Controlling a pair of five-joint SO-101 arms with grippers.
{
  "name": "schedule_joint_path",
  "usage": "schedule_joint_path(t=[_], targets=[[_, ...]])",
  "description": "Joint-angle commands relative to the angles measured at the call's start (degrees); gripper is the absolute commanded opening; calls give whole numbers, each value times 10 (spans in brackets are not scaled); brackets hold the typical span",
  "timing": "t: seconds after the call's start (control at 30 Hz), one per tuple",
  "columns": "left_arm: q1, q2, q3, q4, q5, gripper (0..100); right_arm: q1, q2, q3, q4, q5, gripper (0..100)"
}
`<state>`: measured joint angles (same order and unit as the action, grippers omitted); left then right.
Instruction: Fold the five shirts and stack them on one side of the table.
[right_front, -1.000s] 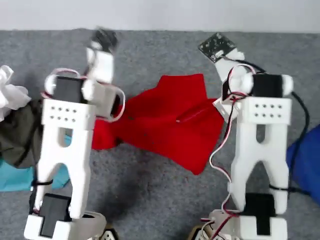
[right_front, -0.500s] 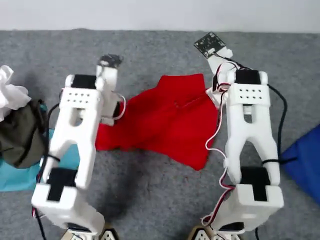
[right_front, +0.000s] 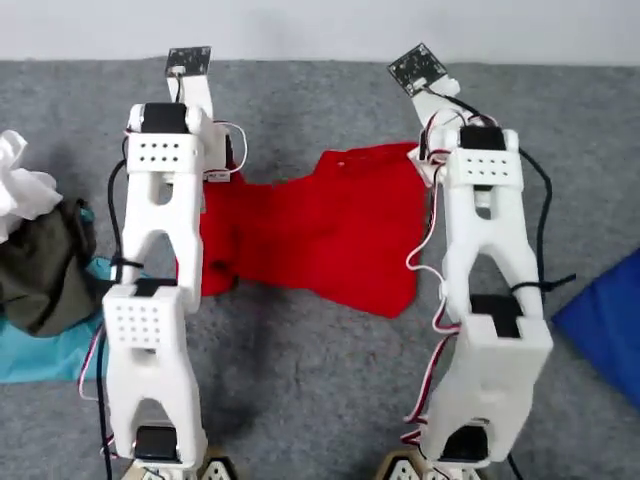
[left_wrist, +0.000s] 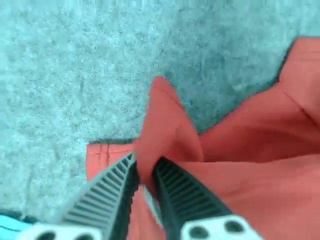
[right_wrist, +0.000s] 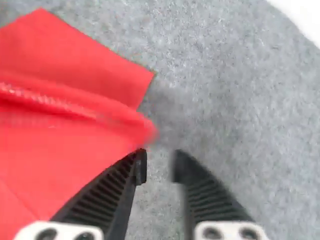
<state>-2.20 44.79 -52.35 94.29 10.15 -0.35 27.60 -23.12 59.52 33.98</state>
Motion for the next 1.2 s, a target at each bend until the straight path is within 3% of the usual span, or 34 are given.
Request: schedule_joint_path(t=[0.0,0.27,0.63,0.8,1.0,1.17], targets=[[2,69,-152,64,11,119,8,31,-101,57,-6,264],[-40,86,-191,63,53,137,21,69,-224,161,-6,264],[-171,2,-111,64,49,135,35,72,-245,437,40,261],[-174,-86,-18,64,49,134,34,14,-140,436,47,191],[-172,-227,159,64,49,134,-20,-127,121,412,66,217],[-175,-321,311,63,48,134,-65,-188,226,355,64,218]])
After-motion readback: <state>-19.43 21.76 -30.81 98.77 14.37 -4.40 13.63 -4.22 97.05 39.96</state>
